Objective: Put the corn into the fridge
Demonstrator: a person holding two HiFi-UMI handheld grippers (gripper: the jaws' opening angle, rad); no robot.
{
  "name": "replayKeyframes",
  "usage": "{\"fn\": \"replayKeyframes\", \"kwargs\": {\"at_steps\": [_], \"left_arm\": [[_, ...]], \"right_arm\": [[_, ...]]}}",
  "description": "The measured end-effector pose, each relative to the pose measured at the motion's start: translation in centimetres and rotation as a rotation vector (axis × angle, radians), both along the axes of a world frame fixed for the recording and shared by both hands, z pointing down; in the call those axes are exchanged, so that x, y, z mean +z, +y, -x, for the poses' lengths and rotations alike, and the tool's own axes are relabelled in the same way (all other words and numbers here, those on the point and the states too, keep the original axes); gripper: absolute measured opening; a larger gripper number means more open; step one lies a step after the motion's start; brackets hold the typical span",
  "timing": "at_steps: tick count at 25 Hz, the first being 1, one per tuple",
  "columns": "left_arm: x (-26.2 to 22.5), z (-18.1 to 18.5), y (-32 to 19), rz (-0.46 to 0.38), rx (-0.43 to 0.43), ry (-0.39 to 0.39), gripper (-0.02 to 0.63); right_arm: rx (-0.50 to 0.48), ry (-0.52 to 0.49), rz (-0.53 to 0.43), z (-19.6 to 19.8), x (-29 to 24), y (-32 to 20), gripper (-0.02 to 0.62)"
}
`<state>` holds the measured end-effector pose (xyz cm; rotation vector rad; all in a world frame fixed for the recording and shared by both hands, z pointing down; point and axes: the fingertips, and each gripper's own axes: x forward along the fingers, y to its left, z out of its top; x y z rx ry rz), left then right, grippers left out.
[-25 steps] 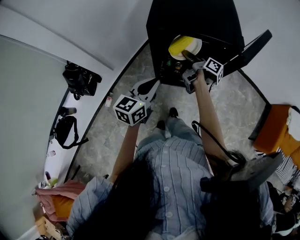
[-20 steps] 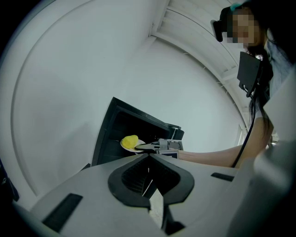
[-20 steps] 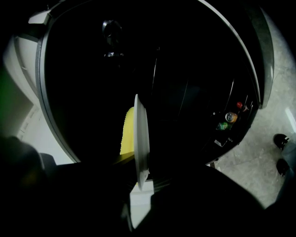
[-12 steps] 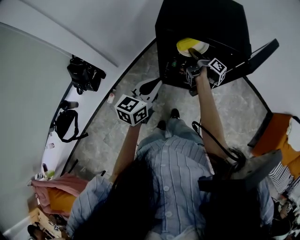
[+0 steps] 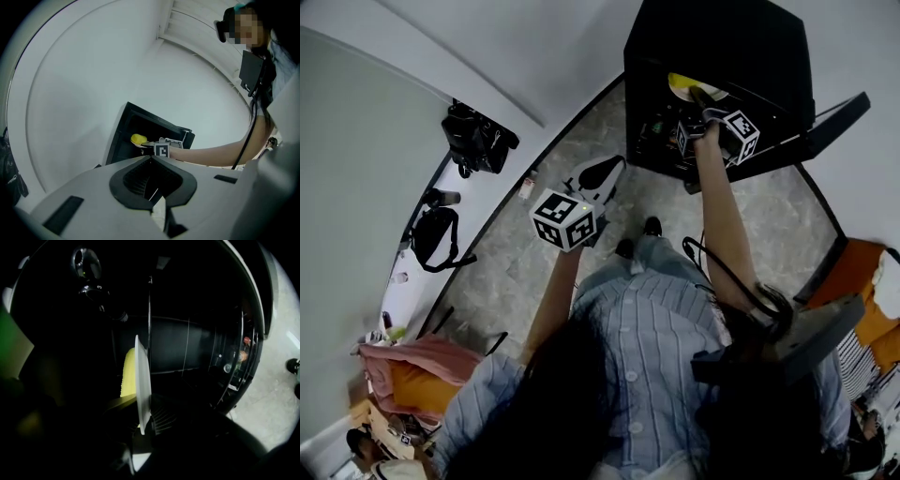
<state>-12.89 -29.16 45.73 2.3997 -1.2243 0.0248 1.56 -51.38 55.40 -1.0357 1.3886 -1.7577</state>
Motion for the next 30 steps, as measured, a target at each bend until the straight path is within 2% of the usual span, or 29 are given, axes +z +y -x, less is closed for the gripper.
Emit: {"fn": "replayKeyframes", "kwargs": {"at_steps": [14, 23, 30], "left_arm": [[1.0, 1.4, 0.5, 0.018, -0.05, -0.005, 0.008], [1.6, 1.9, 0.9, 0.037, -0.065, 0.001, 0.008], [2.2, 1.9, 1.0, 0.047, -0.067, 0.009, 0.008]], "right_arm": [[0.067, 0.019, -0.012, -0.2, 0.3, -2.6, 0.04], [-0.001, 0.196, -0.022, -0.4, -0.2, -2.5, 0.049], [0.009, 0.152, -0.033, -1.1, 0.0, -1.4, 0.077]]}}
